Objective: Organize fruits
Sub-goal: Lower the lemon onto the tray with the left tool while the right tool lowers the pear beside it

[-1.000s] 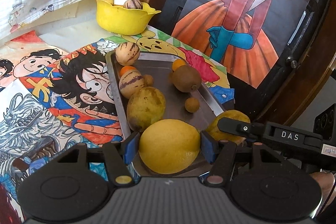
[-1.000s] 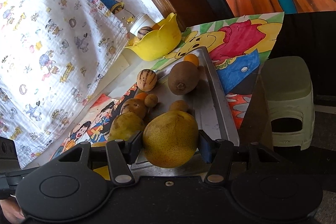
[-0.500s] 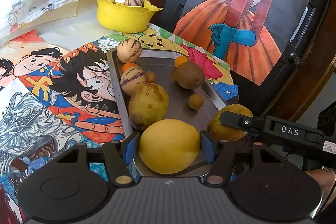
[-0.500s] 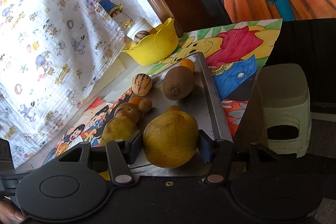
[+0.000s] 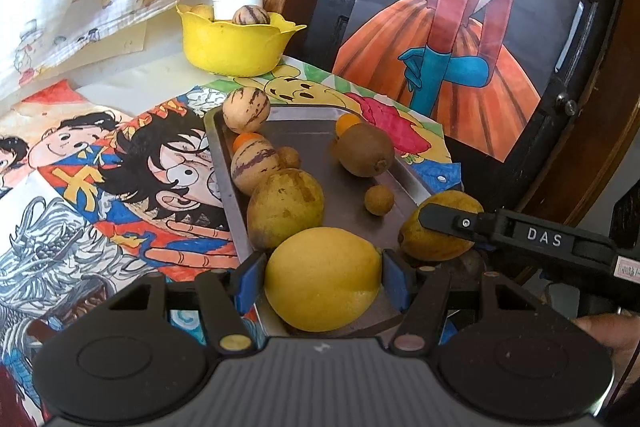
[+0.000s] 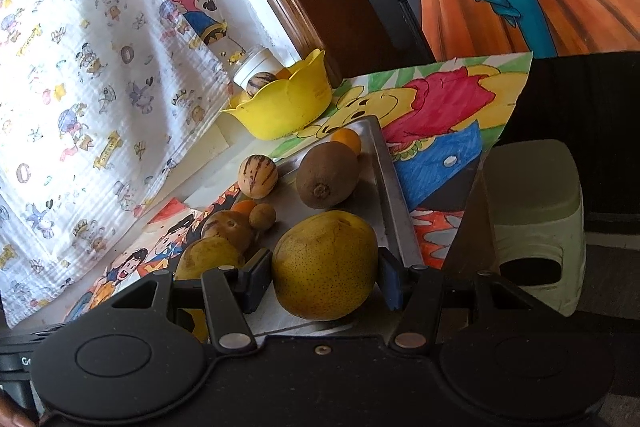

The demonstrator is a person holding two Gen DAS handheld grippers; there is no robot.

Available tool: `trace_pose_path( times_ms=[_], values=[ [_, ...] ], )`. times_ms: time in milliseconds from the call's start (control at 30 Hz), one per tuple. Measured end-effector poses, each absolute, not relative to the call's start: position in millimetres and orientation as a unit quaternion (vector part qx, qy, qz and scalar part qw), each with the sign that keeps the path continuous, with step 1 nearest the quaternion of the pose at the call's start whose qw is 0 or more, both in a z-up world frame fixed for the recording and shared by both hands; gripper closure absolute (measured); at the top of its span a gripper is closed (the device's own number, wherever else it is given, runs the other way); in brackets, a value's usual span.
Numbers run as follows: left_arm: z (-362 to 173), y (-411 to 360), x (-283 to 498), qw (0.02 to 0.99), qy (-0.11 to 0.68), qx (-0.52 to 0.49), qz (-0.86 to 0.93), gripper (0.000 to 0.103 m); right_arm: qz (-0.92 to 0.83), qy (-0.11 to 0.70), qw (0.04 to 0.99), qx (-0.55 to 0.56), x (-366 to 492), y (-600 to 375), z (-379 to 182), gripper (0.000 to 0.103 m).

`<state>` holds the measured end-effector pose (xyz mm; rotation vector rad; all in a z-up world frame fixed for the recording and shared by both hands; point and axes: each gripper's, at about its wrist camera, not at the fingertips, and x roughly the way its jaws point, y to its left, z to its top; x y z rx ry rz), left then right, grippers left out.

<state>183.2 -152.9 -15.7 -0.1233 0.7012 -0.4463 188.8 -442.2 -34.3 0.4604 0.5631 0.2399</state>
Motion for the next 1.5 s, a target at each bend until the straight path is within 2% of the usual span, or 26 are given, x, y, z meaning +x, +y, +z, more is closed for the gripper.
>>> trace_pose_path(
  times_ms=[767, 1500],
  values=[
    [-17.6, -160.0, 176.5, 0.92, 0.323, -0.02, -0.219, 0.037, 0.115, 0.247, 0.941, 0.202, 186.0, -439.3, -39.4, 0.045],
    [-19.7, -160.8, 173.1, 0.919, 0.327, -0.022, -0.22, 0.036, 0.112, 0.235, 0.941, 0.215, 180.1, -442.6, -43.1, 0.045]
  ],
)
